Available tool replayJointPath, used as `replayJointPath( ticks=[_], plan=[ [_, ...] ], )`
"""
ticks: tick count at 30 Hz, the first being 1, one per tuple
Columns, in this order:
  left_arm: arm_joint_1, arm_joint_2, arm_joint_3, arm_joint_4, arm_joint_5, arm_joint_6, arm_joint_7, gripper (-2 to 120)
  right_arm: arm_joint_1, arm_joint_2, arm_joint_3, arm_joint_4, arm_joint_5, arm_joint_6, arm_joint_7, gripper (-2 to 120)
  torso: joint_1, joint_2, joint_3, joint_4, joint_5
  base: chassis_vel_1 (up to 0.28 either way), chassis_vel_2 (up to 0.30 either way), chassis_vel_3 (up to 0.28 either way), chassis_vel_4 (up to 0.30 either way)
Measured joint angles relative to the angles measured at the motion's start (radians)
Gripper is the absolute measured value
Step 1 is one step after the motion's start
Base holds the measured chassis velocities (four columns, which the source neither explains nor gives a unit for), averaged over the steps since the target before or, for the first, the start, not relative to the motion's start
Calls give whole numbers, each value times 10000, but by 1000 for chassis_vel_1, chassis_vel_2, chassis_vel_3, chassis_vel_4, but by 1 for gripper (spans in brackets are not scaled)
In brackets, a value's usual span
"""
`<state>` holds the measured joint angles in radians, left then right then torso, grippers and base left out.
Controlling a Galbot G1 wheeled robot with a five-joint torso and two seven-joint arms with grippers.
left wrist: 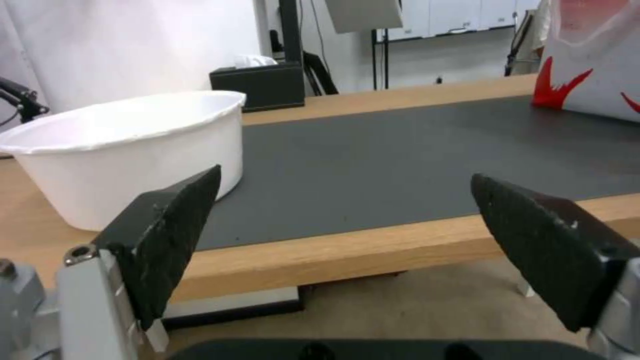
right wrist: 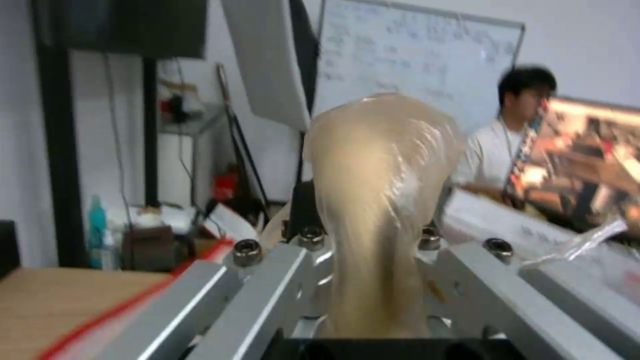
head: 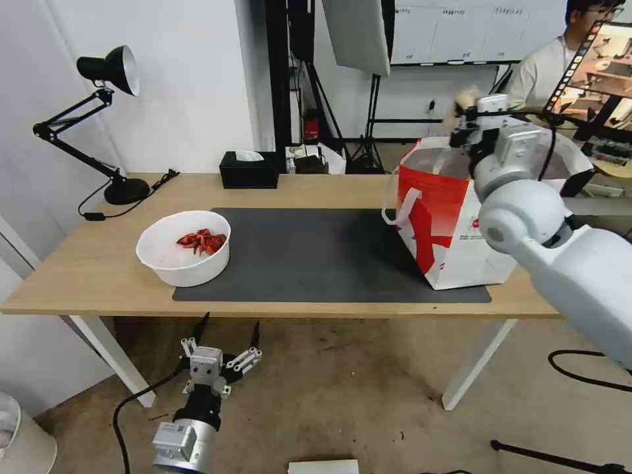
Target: Pick up the trash from the table and place it into the takeout bag.
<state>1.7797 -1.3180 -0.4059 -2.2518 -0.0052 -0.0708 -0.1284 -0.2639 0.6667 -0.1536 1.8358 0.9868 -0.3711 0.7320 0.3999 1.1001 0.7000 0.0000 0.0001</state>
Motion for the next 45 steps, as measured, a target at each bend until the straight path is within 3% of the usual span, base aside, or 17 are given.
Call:
replayJointPath(
  ticks=[5, 10, 29, 35, 45],
  plan=[
    [8, 37, -15, 75, 9, 0, 118, 100, -72, -30, 13, -298, 98, -171, 23, 10, 0, 0, 1, 1, 1, 0, 0, 0, 0],
    [22, 164, -103, 93, -69, -3, 126, 100, -109, -190, 132, -308, 649, -834, -43, 32, 0, 0, 0, 0, -1, 0, 0, 0, 0],
    [113, 121, -91, -16, -87, 23, 125, 100, -3, -168, -96, -323, 789, -843, -330, 97, 0, 0, 0, 1, -1, 0, 0, 0, 0],
    [58, 141, -91, -26, -85, 38, 125, 100, -275, -173, -10, -223, 769, -624, -462, 100, 1, -1, 0, 0, -1, 0, 0, 0, 0],
    [-17, 155, -99, 97, -106, 37, 84, 100, -685, -251, 334, 185, 709, 548, -793, 100, 0, -1, 0, 1, -1, 0, 0, 0, 0]
  ],
)
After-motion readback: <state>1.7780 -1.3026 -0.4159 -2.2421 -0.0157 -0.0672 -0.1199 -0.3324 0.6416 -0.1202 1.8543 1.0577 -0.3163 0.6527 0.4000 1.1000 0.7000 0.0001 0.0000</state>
